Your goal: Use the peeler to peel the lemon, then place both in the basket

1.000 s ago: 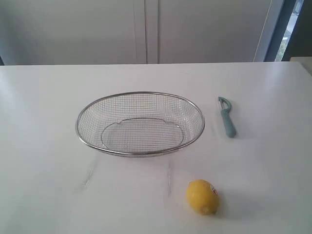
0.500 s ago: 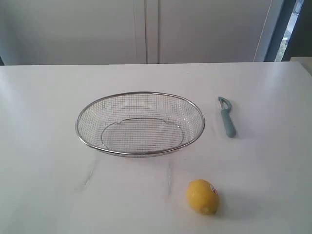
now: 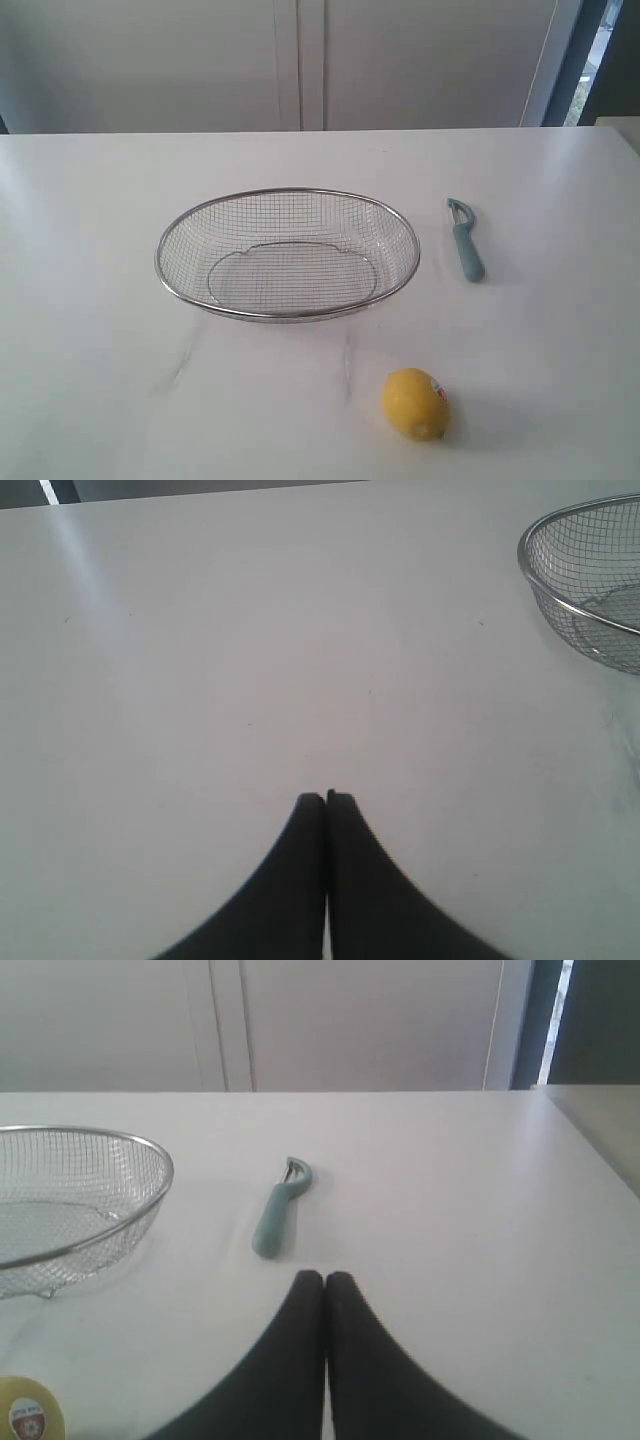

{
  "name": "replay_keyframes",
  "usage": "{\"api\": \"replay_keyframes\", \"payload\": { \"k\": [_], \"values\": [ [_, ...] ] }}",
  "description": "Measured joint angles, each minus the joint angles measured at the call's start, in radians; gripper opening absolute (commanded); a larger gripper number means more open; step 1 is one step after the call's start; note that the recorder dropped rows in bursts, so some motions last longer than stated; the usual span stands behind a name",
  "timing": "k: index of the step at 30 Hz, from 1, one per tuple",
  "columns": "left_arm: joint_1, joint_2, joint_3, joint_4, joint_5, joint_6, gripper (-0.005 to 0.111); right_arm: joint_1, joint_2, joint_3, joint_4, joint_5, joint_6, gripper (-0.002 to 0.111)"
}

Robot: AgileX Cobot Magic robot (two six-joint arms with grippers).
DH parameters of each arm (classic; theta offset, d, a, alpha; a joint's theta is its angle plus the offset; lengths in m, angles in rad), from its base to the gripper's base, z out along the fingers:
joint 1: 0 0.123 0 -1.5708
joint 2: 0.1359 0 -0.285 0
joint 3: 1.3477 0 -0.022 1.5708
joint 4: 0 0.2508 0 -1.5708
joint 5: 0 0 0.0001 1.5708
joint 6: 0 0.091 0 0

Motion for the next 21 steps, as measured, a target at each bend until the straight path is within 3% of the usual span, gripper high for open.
{"api": "replay_keyframes", "payload": {
  "k": [12, 21],
  "values": [
    [0.000, 0.000, 0.000, 0.000, 0.000, 0.000, 0.000, 0.000, 0.000, 0.000, 0.000, -0.340, 0.000, 0.000],
    [0.000, 0.000, 0.000, 0.000, 0.000, 0.000, 0.000, 0.000, 0.000, 0.000, 0.000, -0.369, 0.000, 0.000]
  ]
}}
